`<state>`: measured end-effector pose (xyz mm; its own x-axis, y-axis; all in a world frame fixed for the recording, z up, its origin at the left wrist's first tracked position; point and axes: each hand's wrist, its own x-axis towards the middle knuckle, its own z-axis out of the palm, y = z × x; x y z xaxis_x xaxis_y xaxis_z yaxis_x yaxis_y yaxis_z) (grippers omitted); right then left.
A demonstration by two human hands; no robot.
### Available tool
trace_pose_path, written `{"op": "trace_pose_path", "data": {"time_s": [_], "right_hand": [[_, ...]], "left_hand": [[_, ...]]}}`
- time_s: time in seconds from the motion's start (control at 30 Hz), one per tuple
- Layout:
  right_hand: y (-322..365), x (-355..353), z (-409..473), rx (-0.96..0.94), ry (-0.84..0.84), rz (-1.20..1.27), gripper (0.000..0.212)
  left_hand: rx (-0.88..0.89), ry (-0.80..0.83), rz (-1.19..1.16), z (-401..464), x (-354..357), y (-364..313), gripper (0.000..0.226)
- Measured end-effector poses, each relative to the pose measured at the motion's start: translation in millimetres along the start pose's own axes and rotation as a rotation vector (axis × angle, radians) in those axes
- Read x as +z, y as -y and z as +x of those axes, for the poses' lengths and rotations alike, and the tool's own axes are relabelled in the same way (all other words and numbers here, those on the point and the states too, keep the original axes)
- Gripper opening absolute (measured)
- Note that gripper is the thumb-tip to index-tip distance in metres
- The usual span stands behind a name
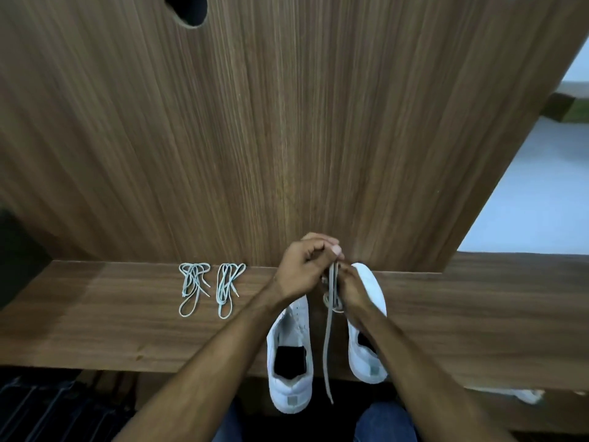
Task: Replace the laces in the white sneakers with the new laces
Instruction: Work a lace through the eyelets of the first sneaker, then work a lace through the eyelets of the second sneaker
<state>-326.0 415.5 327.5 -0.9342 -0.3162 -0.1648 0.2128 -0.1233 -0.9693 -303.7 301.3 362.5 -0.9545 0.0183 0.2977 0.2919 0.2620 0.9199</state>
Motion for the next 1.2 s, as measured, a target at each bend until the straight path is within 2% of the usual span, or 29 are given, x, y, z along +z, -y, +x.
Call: {"op": "trace_pose_path", "data": {"time_s": [0.07,0.13,0.2,0.3,0.37,0.43,0.5,0.6,0.67,0.73,0.8,0.87,0.97,1.1,1.2], "right_hand": [[-10.6,9.6,-15.5,0.115,-0.014,0.285,0.04],[-15.4,10.5,-25.9,0.178,0.047,0.539,0.046],[-17.1,4.1,-34.1,0.15,0.115,0.493,0.038],[-15.8,-6.4,-37.6,0.047,0.132,0.174,0.02],[-17.0,-15.1,-35.9,-0.038,0.055,0.046,0.024],[-15.0,-23.0,-32.2,-0.076,-0.022,0.099,0.026],[-13.9,-33.1,-27.4,-0.045,-0.055,0.209,0.026],[-9.0,-45.5,-26.2,-0.018,-0.063,0.42,0.027],[-4.8,-57.1,-26.6,-0.03,-0.137,0.515,0.024],[-1.1,-76.5,-27.1,-0.058,-0.235,0.523,0.023],[2.3,-102.4,-29.1,-0.086,-0.311,0.527,0.024],[3.7,-129.2,-34.1,-0.08,-0.358,0.486,0.024],[-5.5,-166.9,-46.5,-0.037,-0.421,0.407,0.023],[-31.4,-202.3,-69.8,0.059,-0.537,0.279,0.022],[-58.4,-224.8,-85.1,0.145,-0.668,0.119,0.026]], "left_hand": [[-0.051,0.016,0.057,3.6,1.0,2.0,0.02],[-0.162,-0.033,0.011,3.7,-0.4,10.1,0.024],[-0.268,-0.145,-0.055,0.8,-2.8,22.1,0.026],[-0.463,-0.343,-0.213,-8.3,-4.9,41.0,0.024],[-0.613,-0.265,-0.321,-19.2,-0.7,51.6,0.026],[-0.728,-0.109,-0.311,-30.0,9.2,56.3,0.027],[-0.791,-0.039,-0.29,-34.8,25.7,53.7,0.026],[-0.762,0.013,-0.328,-34.6,52.3,42.9,0.026],[-0.708,0.033,-0.314,-33.7,69.6,39.1,0.022],[-0.628,0.045,-0.217,-34.2,85.3,43.7,0.023],[-0.527,0.095,0.009,-36.0,99.4,56.3,0.026],[-0.464,0.235,0.303,-40.7,110.6,69.8,0.021],[-0.405,0.428,0.493,-52.3,130.2,82.7,0.017],[-0.39,0.529,0.712,-60.8,150.9,92.4,0.032],[-0.403,0.545,0.77,-58.8,156.8,97.7,0.038]]}}
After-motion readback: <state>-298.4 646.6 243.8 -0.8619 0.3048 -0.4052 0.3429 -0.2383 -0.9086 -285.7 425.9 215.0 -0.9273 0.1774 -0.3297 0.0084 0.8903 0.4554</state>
